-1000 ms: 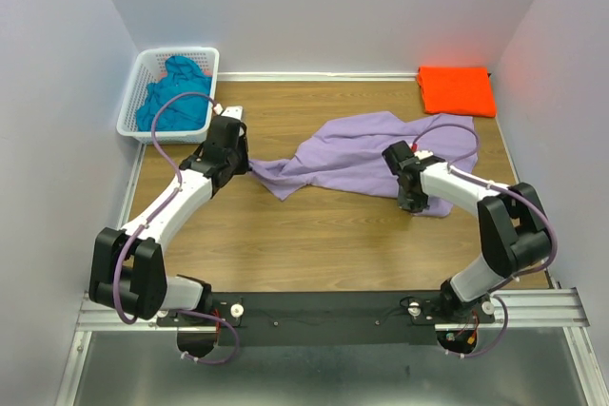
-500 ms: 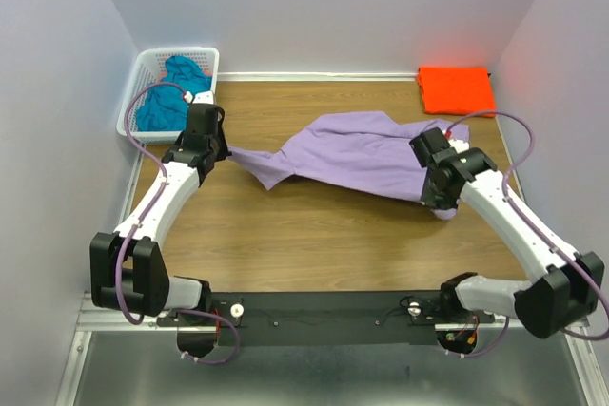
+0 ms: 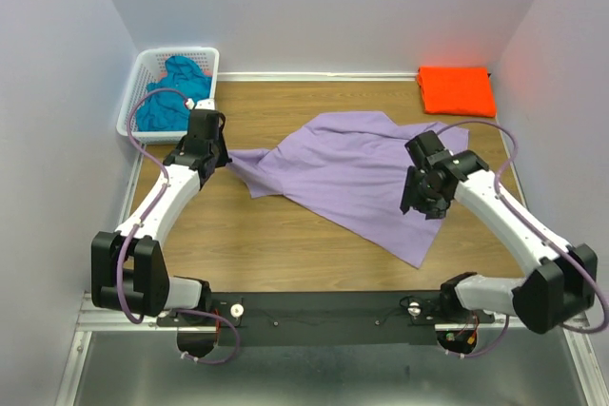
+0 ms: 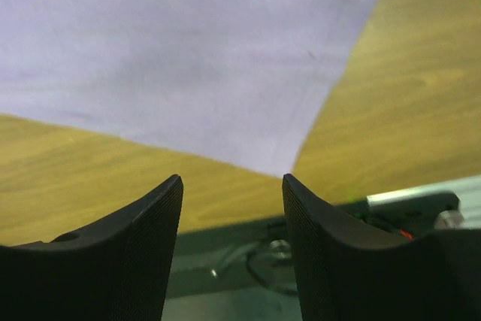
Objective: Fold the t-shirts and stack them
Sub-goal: Flatten the tshirt out
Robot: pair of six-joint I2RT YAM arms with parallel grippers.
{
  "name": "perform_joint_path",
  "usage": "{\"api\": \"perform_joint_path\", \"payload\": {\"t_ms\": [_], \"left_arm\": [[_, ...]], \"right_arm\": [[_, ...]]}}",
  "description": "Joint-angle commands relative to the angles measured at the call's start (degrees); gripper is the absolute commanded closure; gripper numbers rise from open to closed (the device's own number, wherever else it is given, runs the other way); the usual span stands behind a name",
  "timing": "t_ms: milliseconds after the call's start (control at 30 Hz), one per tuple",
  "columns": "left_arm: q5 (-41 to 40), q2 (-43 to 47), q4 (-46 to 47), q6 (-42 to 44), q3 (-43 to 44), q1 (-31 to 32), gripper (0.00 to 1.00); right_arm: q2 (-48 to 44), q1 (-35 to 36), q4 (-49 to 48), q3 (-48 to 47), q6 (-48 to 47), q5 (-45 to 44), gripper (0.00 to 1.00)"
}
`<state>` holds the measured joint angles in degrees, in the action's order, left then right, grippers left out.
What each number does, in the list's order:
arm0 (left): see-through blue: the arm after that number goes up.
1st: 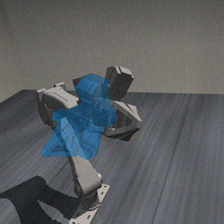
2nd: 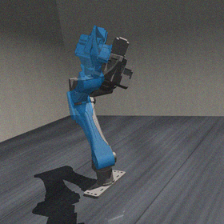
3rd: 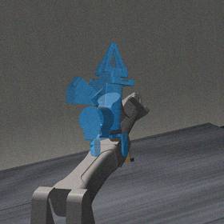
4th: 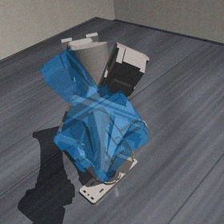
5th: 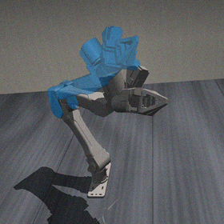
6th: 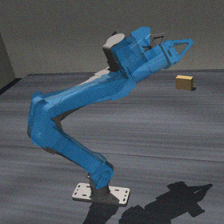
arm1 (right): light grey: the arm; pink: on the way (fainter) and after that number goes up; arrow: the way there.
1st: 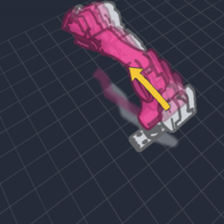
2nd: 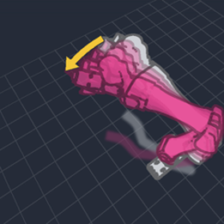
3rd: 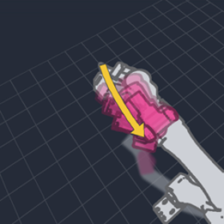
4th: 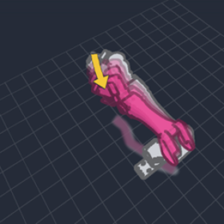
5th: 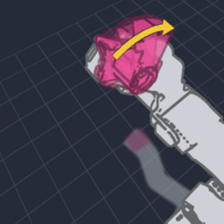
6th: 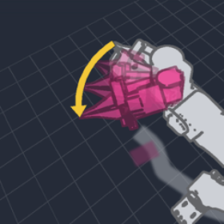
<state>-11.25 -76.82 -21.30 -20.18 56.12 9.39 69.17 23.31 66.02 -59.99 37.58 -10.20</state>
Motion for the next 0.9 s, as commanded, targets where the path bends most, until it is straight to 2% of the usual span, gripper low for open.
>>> {"api": "perform_joint_path", "payload": {"t_ms": [0,100,300,700,867], "left_arm": [[0.4,1.8,0.3,-0.3,-1.4,-0.4,1.00],[-0.2,2.8,0.3,-0.5,-2.5,-0.4,1.00],[-0.7,4.0,0.4,-1.4,-4.2,-0.7,1.00],[-1.3,4.5,-1.0,-2.7,-5.3,-1.0,1.00],[-1.7,6.0,-2.6,-3.5,-5.8,-1.3,1.00]], "right_arm": [[4.9,-0.5,-12.0,1.9,-0.3,-2.5,0.37],[9.7,-5.1,-23.6,4.4,-1.5,-1.4,0.39],[21.3,-10.7,-33.8,1.8,-7.2,-1.5,0.39],[40.3,-12.8,-40.8,-8.9,-12.3,-3.0,0.39],[51.7,-12.9,-41.1,-20.2,-15.6,-2.0,0.39]]}}
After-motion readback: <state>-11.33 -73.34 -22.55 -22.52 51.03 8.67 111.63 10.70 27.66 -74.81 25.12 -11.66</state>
